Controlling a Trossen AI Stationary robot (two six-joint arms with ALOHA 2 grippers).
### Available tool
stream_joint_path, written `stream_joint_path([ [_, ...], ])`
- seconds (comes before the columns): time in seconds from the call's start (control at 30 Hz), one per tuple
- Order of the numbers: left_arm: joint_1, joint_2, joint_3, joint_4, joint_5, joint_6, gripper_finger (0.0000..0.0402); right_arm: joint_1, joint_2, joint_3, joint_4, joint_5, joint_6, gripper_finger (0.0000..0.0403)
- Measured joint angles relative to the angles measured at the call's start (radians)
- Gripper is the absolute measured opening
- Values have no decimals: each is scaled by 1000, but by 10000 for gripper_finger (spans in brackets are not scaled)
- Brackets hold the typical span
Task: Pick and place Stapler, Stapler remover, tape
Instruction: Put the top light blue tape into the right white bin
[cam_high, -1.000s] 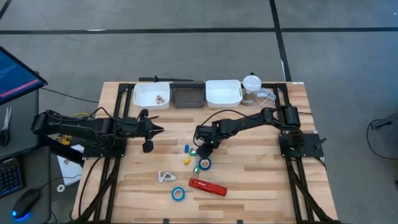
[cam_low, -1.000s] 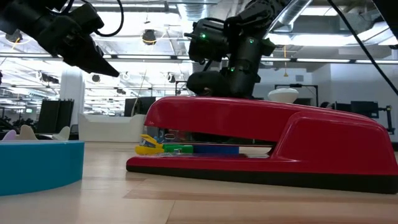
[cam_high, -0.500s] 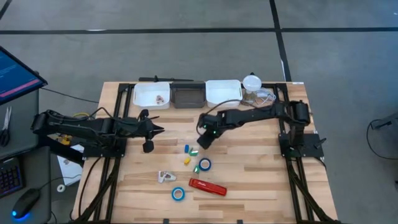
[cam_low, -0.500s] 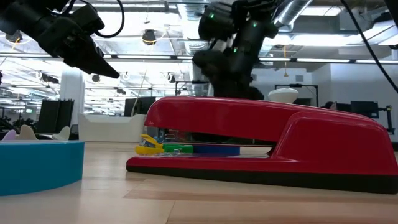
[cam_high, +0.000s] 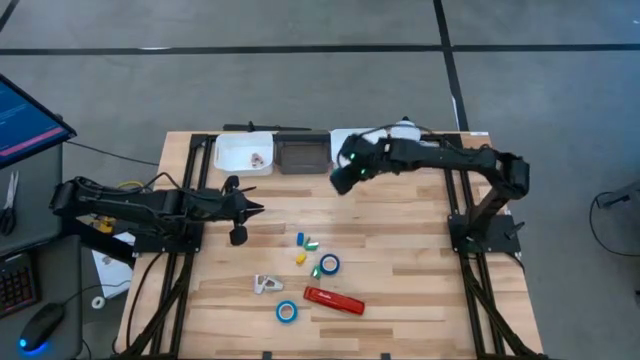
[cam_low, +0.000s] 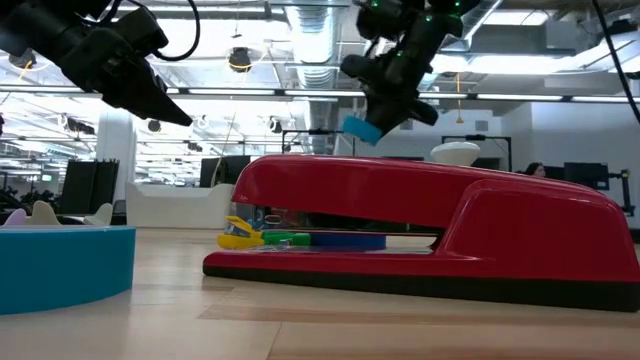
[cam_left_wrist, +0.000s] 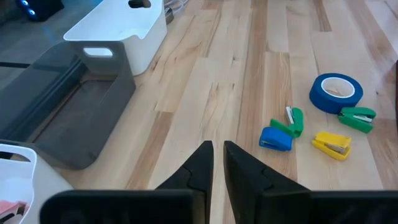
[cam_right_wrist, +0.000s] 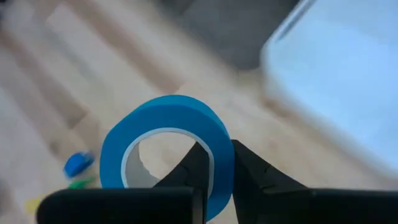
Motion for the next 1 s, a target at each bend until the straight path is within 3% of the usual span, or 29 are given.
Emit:
stream_joint_path([
  [0.3,0,0,0,0,0,0,30,-128,-2,37,-1,56,-91,29],
  [0.63,0,0,0,1,0,0,30,-195,-2,85,-23,93,-345,29],
  [0.87,0,0,0,9,-1,0,30,-192,112,109,-64,142,-460,29],
  [1.0,1,0,0,11,-2,0,30,-192,225,155,-85,225,-517,29],
])
